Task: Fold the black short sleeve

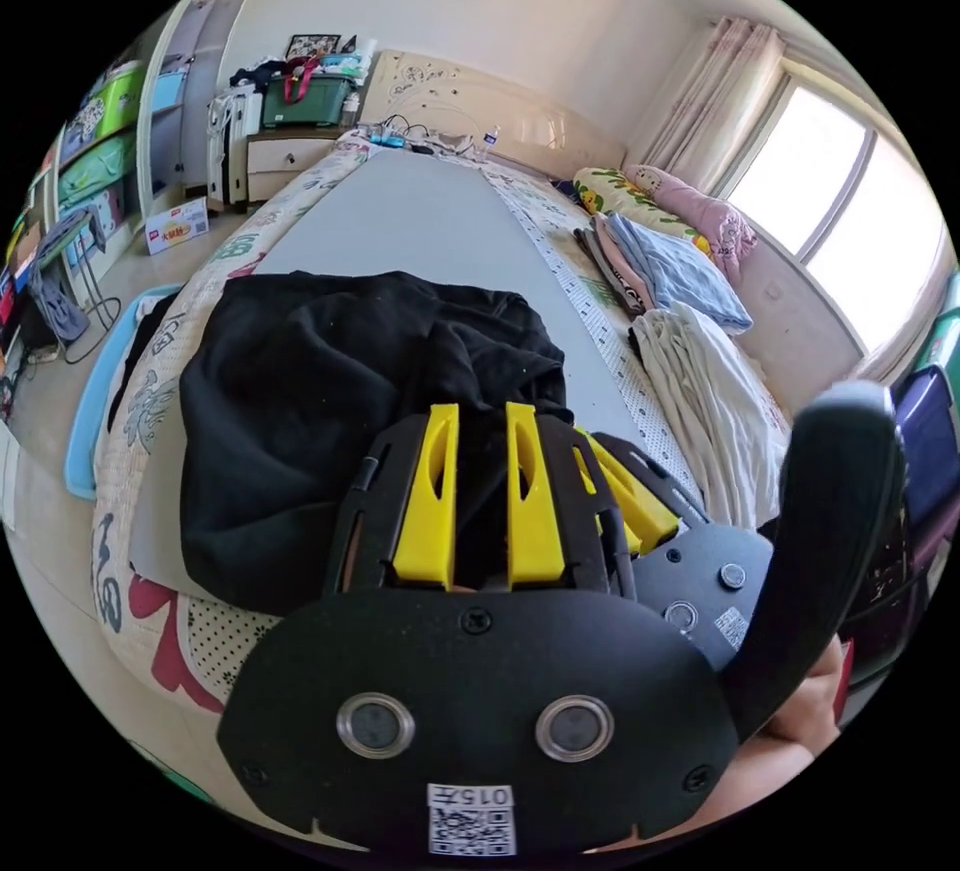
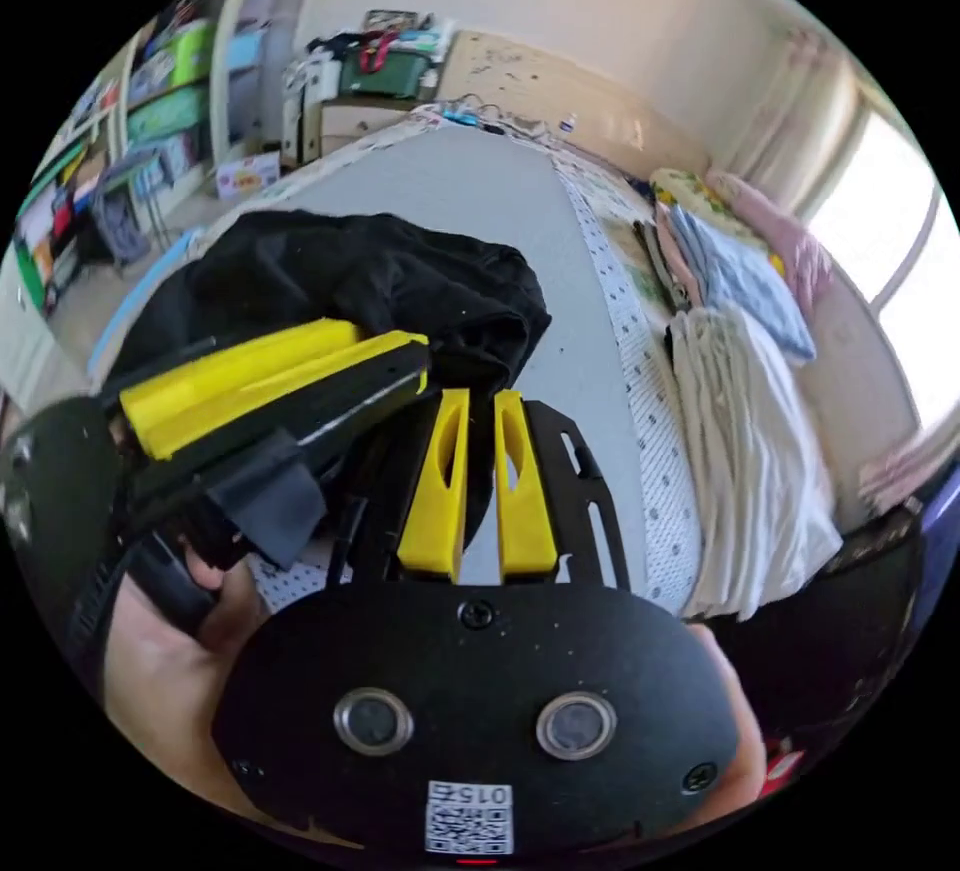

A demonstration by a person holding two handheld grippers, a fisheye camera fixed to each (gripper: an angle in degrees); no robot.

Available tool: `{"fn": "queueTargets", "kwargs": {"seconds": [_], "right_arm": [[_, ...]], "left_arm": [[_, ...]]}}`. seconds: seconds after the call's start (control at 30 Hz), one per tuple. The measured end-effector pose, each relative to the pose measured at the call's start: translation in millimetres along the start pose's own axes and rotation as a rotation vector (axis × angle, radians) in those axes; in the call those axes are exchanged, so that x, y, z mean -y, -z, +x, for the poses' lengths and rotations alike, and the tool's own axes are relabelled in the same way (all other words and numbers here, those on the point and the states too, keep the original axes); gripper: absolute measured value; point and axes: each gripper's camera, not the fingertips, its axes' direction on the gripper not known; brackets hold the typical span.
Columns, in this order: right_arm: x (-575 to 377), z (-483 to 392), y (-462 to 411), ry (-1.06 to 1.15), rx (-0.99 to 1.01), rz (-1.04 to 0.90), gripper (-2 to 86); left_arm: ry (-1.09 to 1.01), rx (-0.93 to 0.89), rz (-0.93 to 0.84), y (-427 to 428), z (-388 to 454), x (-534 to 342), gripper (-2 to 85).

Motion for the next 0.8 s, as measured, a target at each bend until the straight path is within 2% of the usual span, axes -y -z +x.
{"fn": "queueTargets", "kwargs": {"seconds": [0.07,0.2,0.47,0.8], "right_arm": [[5.3,-4.2,0.9,0.056,-0.030,-0.027,4.9],[-0.1,10.4,1.1,-0.035,0.045,-0.006,4.8],[-9.2,26.9,-1.6,-0.221,0.071,-0.020,5.3],[-26.0,23.6,-6.5,-0.200,0.056,0.027,5.0]], "left_arm": [[-0.013,0.007,-0.003,1.9,1.5,-1.3,8.1],[0.016,0.027,-0.009,4.9,1.1,-3.2,7.4],[-0.009,0.025,0.016,9.6,-2.8,-6.1,6.5],[-0.011,0.068,0.035,19.7,0.6,-3.9,6.0]]}}
